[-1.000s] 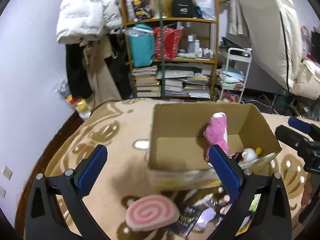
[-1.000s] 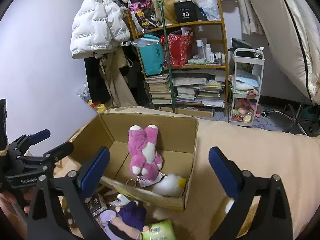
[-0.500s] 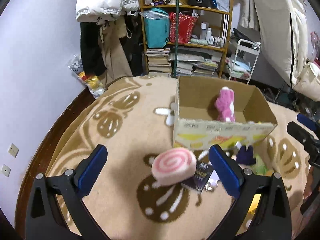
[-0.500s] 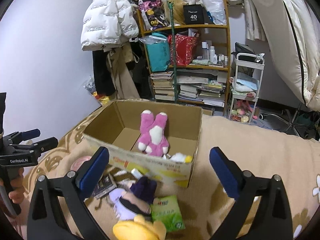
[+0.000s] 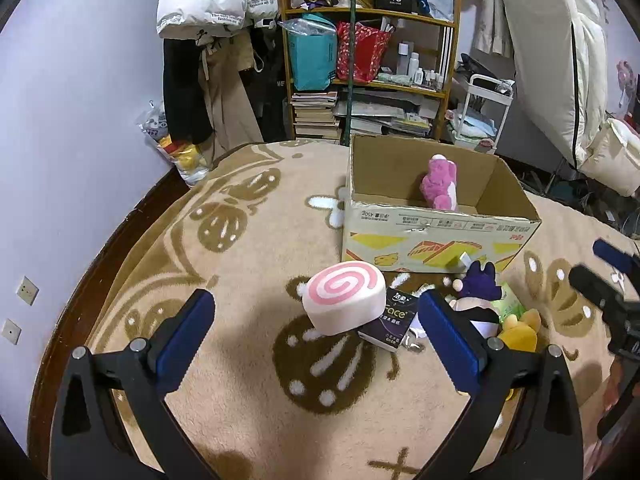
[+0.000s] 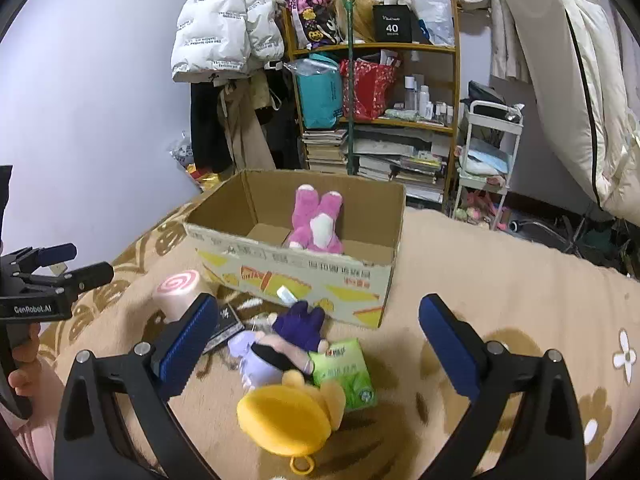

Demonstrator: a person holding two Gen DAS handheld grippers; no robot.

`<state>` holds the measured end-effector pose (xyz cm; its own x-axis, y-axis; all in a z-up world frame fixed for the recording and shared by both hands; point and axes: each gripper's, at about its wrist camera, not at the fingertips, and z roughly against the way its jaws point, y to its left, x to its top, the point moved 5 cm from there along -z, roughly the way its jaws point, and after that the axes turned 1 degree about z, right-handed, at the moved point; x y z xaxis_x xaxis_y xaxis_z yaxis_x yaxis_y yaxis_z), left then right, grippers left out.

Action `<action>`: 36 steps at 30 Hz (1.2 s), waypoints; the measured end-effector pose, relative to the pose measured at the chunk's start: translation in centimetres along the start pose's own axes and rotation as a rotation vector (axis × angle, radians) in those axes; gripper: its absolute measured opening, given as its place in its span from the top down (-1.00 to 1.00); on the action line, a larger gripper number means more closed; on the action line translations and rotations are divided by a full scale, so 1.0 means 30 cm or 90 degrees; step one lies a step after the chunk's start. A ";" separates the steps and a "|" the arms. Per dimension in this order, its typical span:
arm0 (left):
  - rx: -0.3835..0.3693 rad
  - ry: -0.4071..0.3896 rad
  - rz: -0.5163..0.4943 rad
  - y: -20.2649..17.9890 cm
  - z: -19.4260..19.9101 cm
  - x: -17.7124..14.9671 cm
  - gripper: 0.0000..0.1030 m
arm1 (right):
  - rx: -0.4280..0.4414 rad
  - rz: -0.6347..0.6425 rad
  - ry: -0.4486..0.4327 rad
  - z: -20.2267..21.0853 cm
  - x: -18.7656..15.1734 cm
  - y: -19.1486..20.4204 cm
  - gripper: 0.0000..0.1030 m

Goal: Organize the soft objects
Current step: 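Move both tools back toward the remaining plush toys beside the box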

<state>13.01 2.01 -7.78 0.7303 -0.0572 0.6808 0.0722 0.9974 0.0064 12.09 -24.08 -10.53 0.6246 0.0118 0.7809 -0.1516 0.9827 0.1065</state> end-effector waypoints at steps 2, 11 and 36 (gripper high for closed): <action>-0.004 0.001 0.008 0.004 -0.003 -0.001 -0.95 | 0.002 0.000 0.006 0.003 -0.016 0.007 -1.00; -0.019 0.029 0.043 0.034 -0.060 -0.002 -0.95 | -0.004 0.016 0.033 -0.020 -0.085 0.033 -1.00; -0.040 0.132 -0.047 -0.091 -0.297 -0.032 -0.95 | 0.027 -0.024 0.169 -0.203 -0.208 0.032 -0.96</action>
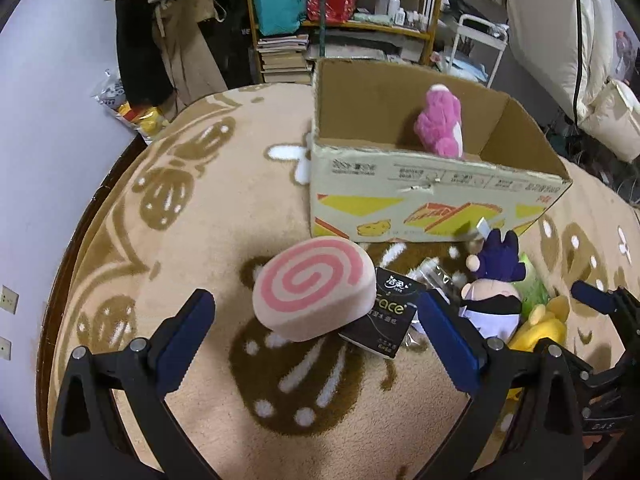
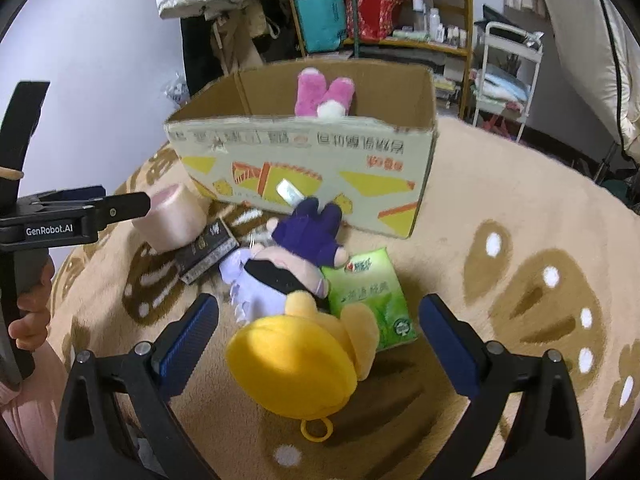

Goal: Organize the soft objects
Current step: 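Move both tools back toward the remaining plush toys beside the box, then grasp the pink-swirl cake cushion with the left tool while the right tool grasps the yellow plush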

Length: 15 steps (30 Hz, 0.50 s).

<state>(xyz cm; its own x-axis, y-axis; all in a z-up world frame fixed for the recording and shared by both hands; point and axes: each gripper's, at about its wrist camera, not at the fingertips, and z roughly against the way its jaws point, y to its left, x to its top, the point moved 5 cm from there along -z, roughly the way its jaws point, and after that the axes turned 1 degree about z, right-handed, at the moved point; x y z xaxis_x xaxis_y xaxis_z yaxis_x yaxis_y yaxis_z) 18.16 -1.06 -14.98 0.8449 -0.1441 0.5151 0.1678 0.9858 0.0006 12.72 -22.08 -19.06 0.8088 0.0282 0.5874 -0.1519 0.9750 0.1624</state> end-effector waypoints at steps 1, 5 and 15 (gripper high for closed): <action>-0.004 0.004 0.002 -0.005 -0.008 -0.001 -0.95 | 0.001 0.001 0.010 -0.010 -0.005 0.001 -0.88; -0.007 0.013 0.015 -0.005 -0.035 -0.003 -0.95 | 0.005 -0.003 0.052 -0.053 -0.032 0.001 -0.84; -0.012 0.045 0.092 0.042 -0.125 -0.004 -0.95 | 0.051 -0.019 0.101 -0.088 -0.089 0.010 -0.60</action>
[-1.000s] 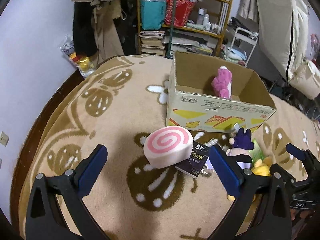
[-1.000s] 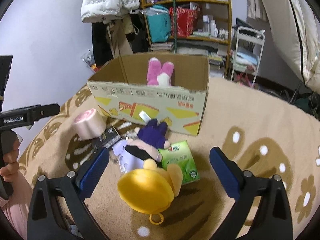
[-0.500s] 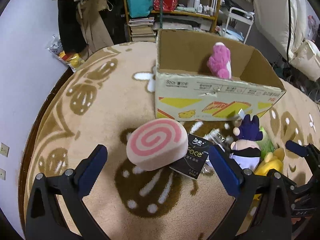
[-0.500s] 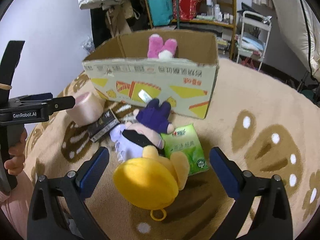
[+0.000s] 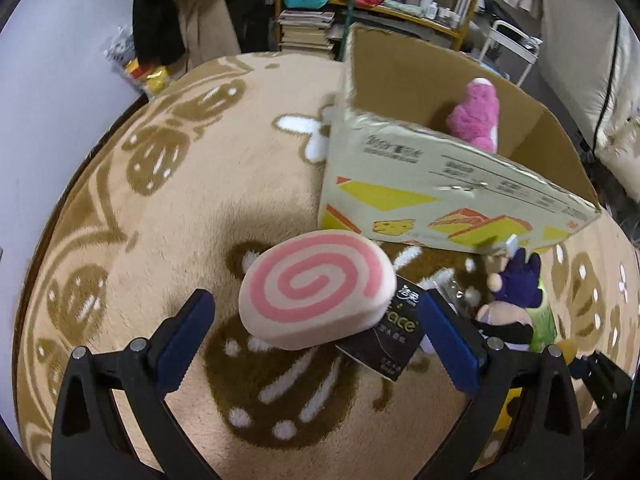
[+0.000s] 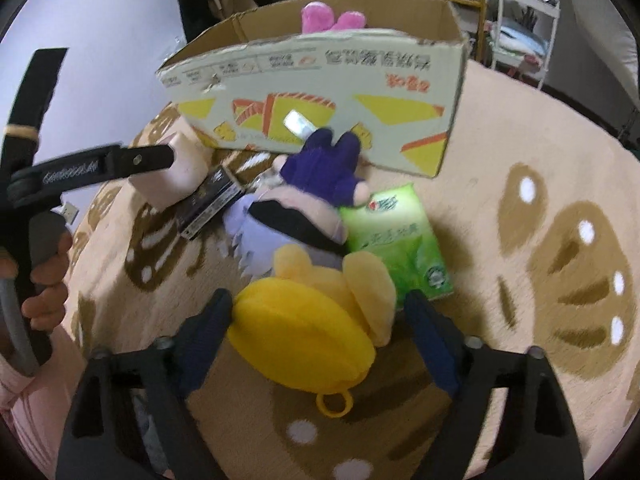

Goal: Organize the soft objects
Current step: 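Grasp the pink-swirl cake cushion with the left tool while the right tool grasps the yellow plush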

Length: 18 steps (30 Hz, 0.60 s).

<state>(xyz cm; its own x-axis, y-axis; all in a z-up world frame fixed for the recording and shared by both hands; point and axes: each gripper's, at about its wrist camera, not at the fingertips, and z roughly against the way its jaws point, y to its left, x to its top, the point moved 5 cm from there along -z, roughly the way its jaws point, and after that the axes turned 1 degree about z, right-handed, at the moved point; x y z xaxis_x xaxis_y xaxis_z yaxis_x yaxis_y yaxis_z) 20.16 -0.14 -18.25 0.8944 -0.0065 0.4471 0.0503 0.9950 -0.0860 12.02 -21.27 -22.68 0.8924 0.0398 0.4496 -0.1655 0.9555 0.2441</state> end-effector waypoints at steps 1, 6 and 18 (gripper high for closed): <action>0.003 0.002 0.003 0.003 -0.006 0.001 -0.95 | 0.004 0.001 0.002 -0.005 -0.002 0.002 -0.59; 0.001 0.012 0.016 0.010 -0.034 0.006 -0.95 | 0.012 -0.005 0.006 -0.016 0.004 -0.003 -0.44; -0.016 0.024 0.037 0.031 -0.061 0.005 -0.71 | 0.015 -0.004 0.013 -0.018 0.006 -0.008 -0.44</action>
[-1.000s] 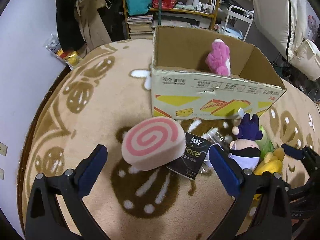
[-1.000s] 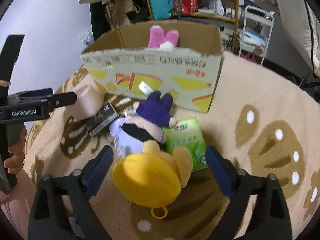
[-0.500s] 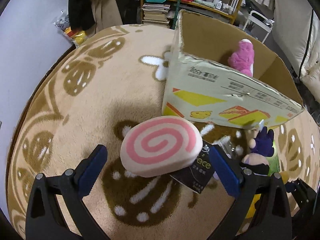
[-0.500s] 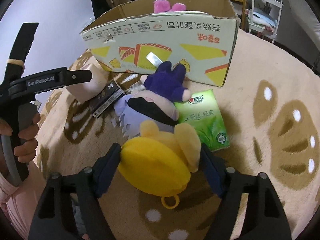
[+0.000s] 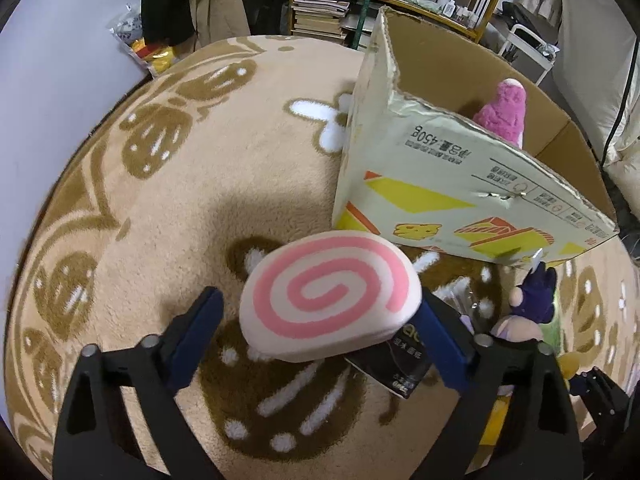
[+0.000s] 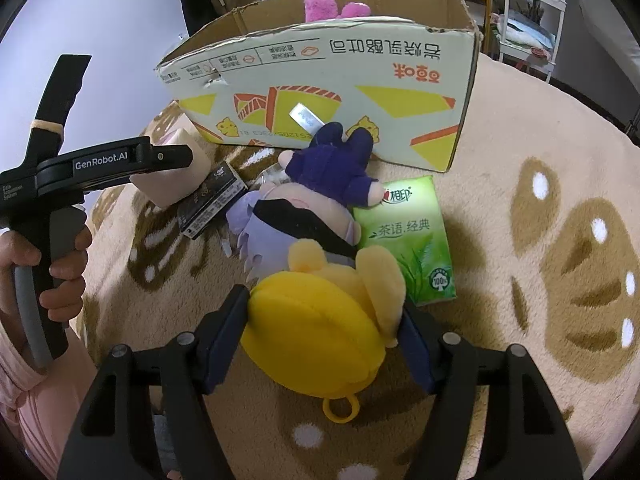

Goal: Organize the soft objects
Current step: 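Grasp the pink-swirl cake cushion with the left tool while the right tool grasps the yellow plush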

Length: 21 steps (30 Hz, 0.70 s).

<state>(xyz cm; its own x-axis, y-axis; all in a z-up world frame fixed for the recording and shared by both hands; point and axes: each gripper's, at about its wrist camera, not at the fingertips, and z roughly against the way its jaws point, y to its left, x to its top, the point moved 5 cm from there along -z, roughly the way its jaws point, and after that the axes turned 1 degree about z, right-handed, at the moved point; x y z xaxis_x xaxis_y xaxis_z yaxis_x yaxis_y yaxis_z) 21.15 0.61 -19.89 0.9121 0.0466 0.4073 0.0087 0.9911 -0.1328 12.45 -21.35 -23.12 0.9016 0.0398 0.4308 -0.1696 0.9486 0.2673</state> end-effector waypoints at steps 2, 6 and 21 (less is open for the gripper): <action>-0.020 0.002 0.002 -0.005 0.000 -0.004 -0.48 | -0.002 0.001 0.002 -0.003 0.003 0.005 -0.44; -0.021 -0.004 -0.006 -0.009 0.000 -0.008 -0.24 | -0.003 0.007 0.000 -0.004 0.004 0.012 -0.37; -0.004 -0.066 0.000 0.016 0.132 -0.054 0.04 | -0.055 0.014 -0.038 0.097 -0.002 0.013 -0.31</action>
<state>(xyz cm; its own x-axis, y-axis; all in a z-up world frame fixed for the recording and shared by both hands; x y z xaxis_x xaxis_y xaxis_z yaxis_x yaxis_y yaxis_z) 18.06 1.49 -17.05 0.8651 0.0591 0.4981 0.0119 0.9903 -0.1382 11.17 -21.88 -20.54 0.8722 0.0443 0.4872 -0.1515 0.9714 0.1829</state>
